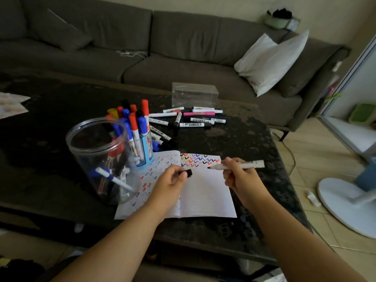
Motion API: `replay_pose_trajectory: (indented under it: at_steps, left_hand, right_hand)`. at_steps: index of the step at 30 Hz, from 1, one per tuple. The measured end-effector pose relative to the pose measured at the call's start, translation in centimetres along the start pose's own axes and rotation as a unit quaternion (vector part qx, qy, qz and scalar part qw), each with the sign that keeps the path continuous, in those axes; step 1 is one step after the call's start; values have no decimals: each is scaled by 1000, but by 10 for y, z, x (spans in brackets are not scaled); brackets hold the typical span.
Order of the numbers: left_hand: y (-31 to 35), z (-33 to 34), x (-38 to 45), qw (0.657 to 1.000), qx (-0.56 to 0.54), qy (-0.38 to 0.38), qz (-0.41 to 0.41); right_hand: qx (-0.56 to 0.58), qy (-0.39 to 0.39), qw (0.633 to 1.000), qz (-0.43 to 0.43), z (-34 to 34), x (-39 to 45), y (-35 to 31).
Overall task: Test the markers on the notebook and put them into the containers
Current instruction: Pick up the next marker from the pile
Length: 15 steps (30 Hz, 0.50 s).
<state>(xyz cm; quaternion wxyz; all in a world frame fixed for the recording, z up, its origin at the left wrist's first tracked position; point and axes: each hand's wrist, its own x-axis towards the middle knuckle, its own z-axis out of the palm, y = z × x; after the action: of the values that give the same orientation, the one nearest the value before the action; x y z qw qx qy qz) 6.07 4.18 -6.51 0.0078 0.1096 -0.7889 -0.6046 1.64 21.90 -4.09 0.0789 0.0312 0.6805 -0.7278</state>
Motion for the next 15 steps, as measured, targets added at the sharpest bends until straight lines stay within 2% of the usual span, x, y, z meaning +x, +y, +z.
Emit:
replay_pose_trajectory:
  at_steps: [5,12,15]
  left_hand:
    - [19,-5,-36,985,-169,-26,1]
    - [42,-14,-84,980,-183,-52,52]
    - [51,-18,-98,983,-149,-71,82]
  right_hand:
    - [39,-33,998,-39,8,-45,-30]
    - [-17,-78,992,-101,18,-87,-46]
    - [-45,-83,988,-119,20,-99,-50]
